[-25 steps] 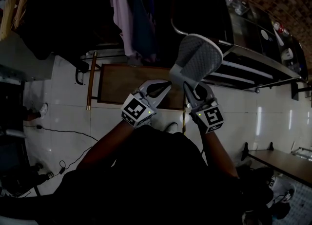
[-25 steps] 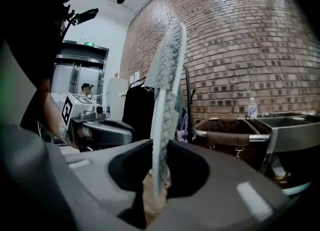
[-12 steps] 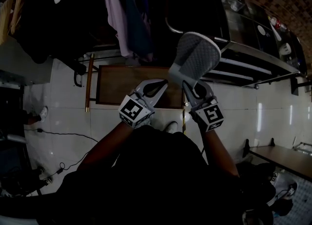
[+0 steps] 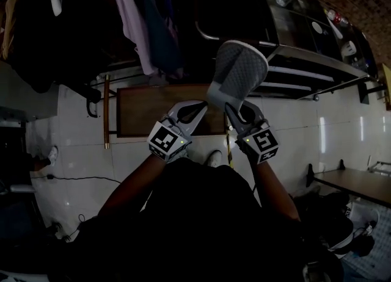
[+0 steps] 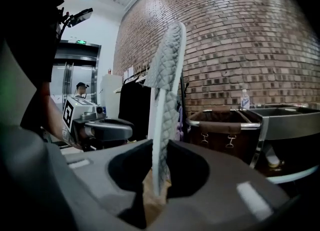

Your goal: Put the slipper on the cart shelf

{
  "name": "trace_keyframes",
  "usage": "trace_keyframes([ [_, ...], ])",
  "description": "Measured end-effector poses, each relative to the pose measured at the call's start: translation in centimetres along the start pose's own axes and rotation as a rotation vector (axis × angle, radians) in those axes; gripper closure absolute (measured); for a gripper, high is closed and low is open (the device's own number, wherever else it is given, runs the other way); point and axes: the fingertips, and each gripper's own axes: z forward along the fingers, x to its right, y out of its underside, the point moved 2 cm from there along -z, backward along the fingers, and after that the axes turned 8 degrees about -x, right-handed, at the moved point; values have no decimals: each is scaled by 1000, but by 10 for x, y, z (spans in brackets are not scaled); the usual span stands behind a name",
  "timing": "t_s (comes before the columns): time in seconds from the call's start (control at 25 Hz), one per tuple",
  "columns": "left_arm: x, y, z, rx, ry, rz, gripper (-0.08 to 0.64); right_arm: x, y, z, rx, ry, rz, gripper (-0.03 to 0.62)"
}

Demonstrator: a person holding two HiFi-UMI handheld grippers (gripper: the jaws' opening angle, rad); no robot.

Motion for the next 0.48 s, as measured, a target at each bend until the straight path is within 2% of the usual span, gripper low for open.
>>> trace_keyframes([
  [0.24, -5, 13, -2, -18, 41, -5, 558, -5, 6, 0, -18, 60, 32, 528],
  [0.48, -4, 15, 3, -15, 131, 10, 558, -8, 21, 0, -37, 117, 97, 528],
])
